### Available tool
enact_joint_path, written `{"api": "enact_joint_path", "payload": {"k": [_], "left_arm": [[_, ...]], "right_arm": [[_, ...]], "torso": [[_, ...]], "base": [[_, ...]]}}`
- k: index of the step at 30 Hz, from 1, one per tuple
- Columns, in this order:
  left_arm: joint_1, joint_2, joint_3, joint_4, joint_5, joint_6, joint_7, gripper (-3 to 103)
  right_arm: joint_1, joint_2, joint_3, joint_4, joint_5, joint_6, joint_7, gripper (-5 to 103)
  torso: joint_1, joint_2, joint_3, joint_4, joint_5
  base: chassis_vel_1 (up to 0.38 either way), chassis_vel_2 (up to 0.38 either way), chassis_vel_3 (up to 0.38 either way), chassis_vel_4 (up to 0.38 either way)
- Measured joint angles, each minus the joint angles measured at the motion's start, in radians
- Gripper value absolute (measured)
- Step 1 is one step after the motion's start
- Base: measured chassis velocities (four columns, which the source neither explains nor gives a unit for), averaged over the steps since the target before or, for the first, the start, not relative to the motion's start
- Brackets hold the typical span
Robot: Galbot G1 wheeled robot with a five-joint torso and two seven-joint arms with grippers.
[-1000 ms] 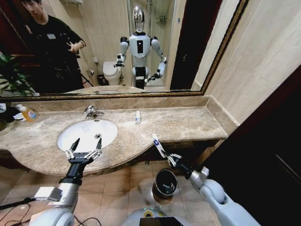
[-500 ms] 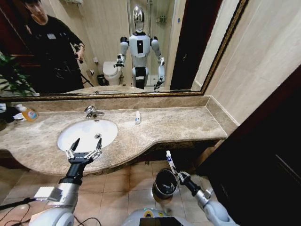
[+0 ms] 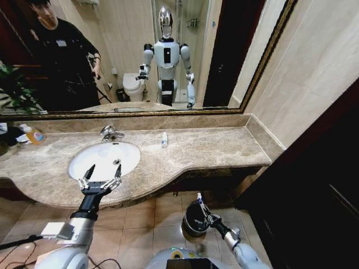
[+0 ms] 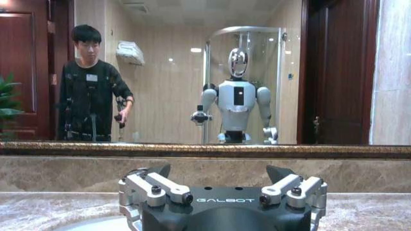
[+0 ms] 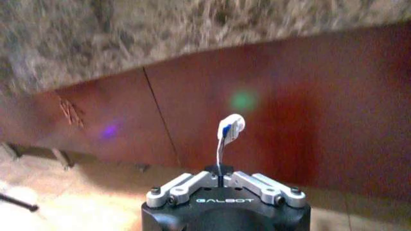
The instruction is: Pick up the trash from the sink and place it in the trash bin.
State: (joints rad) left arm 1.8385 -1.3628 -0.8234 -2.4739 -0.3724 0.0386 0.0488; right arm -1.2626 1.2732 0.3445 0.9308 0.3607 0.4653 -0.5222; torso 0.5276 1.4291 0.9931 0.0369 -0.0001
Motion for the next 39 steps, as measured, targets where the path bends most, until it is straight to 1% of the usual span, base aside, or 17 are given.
{"api": "enact_joint_path", "payload": {"k": [4,12,15,17,22,23,24,25,28,30,32,33,37,39], "left_arm": [[0.0,0.0,0.0,0.0,0.0,0.0,0.0,100],[0.0,0.0,0.0,0.0,0.0,0.0,0.0,100],[0.0,0.0,0.0,0.0,0.0,0.0,0.0,100],[0.0,0.0,0.0,0.0,0.0,0.0,0.0,100],[0.0,0.0,0.0,0.0,0.0,0.0,0.0,100],[0.0,0.0,0.0,0.0,0.0,0.0,0.0,100],[0.0,0.0,0.0,0.0,0.0,0.0,0.0,100],[0.0,0.0,0.0,0.0,0.0,0.0,0.0,100],[0.0,0.0,0.0,0.0,0.0,0.0,0.0,100],[0.0,0.0,0.0,0.0,0.0,0.0,0.0,100],[0.0,0.0,0.0,0.0,0.0,0.0,0.0,100],[0.0,0.0,0.0,0.0,0.0,0.0,0.0,100],[0.0,0.0,0.0,0.0,0.0,0.0,0.0,100],[0.0,0.0,0.0,0.0,0.0,0.0,0.0,100]], "right_arm": [[0.017,0.012,0.0,-0.052,-0.032,0.0,0.013,0],[0.025,0.012,0.001,-0.068,-0.047,-0.002,0.05,0],[0.025,0.005,0.002,-0.067,-0.048,-0.001,0.061,16],[0.024,0.004,0.002,-0.066,-0.048,-0.001,0.062,16],[0.014,0.003,0.001,-0.05,-0.05,-0.002,0.066,44],[0.014,0.003,0.001,-0.05,-0.05,-0.002,0.066,44],[0.013,0.004,0.001,-0.046,-0.051,-0.003,0.068,49],[0.013,0.004,0.001,-0.046,-0.051,-0.003,0.068,49],[0.006,0.004,0.002,-0.032,-0.054,-0.007,0.071,65],[0.005,0.004,0.003,-0.03,-0.054,-0.007,0.071,65],[-0.002,0.002,0.004,-0.02,-0.055,-0.007,0.075,77],[-0.002,0.002,0.004,-0.02,-0.055,-0.007,0.075,77],[-0.037,-0.031,0.004,0.045,-0.044,-0.015,0.092,97],[-0.047,-0.039,0.004,0.069,-0.039,-0.019,0.097,99]], "torso": [[0.0,0.0,0.0,0.0,0.0002],[0.0,0.0,0.0,0.0,0.0],[0.0,0.0,0.0,0.0,-0.0001],[0.0,0.0,0.0,0.0,-0.0001],[0.0,0.0,0.0,0.0,0.0],[0.0,0.0,0.0,0.0,0.0],[0.0,0.0,0.0,0.0,0.0001],[0.0,0.0,0.0,0.0,0.0001],[0.0,0.0,0.0,0.0,0.0001],[0.0,0.0,0.0,0.0,0.0001],[0.0,0.0,0.0,0.0,0.0001],[0.0,0.0,0.0,0.0,0.0001],[0.0,0.0,0.0,-0.0001,0.0],[0.0,0.0,0.0,-0.0001,0.0002]], "base": [[0.0,0.0,0.0,0.0],[0.0,0.0,0.0,0.0],[0.0,0.0,0.0,0.0],[0.0,0.0,0.0,0.0],[0.0,0.0,0.0,0.0],[0.0,0.0,0.0,0.0],[0.0,0.0,0.0,0.0],[0.0,0.0,0.0,0.0],[0.0,0.0,0.0,0.0],[0.0,0.0,0.0,0.0],[0.0,0.0,0.0,0.0],[0.0,0.0,0.0,0.0],[0.0,0.0,0.0,0.0],[0.0,0.0,0.0,0.0]]}}
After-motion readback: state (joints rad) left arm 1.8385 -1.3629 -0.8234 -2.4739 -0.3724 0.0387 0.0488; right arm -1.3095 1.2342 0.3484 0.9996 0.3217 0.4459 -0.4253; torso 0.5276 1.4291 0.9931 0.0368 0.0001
